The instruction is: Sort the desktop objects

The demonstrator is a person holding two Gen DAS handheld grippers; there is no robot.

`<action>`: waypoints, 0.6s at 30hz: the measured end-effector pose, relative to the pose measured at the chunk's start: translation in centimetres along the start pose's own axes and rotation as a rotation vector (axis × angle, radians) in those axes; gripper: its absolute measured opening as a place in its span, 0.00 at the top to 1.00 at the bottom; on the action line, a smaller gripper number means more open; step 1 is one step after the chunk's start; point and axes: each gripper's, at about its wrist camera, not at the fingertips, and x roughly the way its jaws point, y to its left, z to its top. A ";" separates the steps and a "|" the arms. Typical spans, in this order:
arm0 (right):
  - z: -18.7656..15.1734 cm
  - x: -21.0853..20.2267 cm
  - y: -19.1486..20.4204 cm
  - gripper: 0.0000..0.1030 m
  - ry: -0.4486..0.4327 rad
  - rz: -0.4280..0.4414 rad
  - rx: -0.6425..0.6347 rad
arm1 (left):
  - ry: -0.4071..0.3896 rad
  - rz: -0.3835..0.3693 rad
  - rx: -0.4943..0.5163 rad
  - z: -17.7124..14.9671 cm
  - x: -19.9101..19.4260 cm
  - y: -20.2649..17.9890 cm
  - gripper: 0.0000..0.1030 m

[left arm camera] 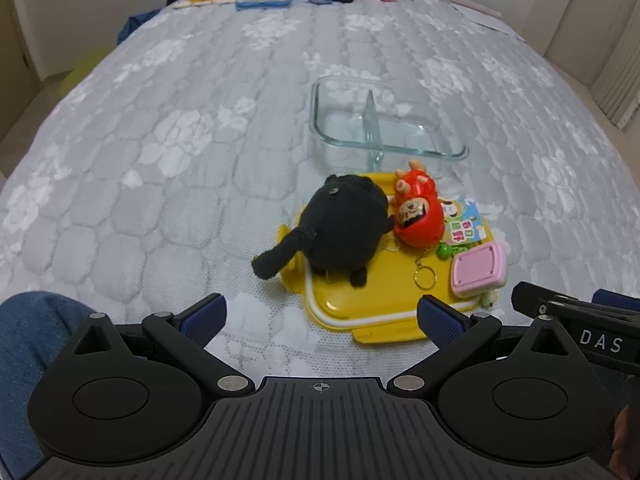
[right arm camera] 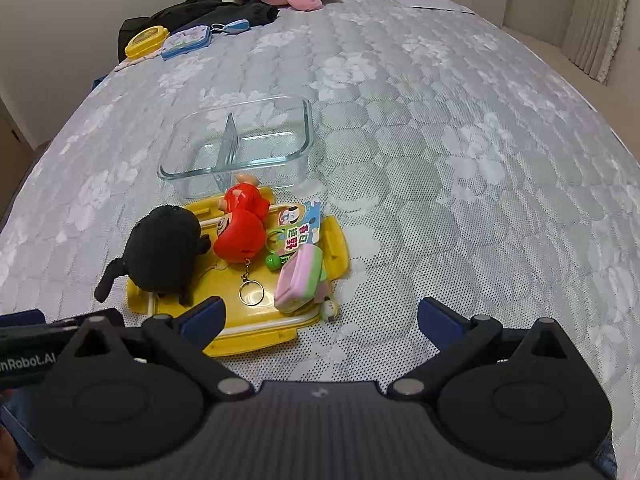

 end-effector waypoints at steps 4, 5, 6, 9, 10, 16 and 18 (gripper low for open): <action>0.0 0.1 0.0 0.00 -0.003 -0.001 -0.002 | -0.001 0.022 0.016 0.0 -0.1 -0.1 0.00; 0.0 0.1 0.0 0.00 -0.004 -0.001 -0.002 | -0.001 0.028 0.020 0.0 -0.1 -0.1 0.00; 0.0 0.1 0.0 0.00 -0.005 -0.001 -0.002 | -0.001 0.034 0.024 0.0 -0.1 -0.1 0.00; 0.1 0.2 0.0 0.00 -0.007 -0.002 -0.004 | 0.003 0.039 0.023 0.0 -0.1 -0.1 0.00; 0.1 0.2 0.0 0.00 -0.008 -0.001 -0.005 | 0.006 0.039 0.020 0.0 0.0 -0.1 0.00; -0.1 0.1 -0.1 0.00 -0.016 0.003 -0.010 | 0.020 0.039 0.012 -0.1 0.3 -0.2 0.00; -0.5 -0.1 -0.1 0.00 -0.017 0.003 -0.007 | 0.021 0.040 0.012 -0.1 0.3 -0.2 0.00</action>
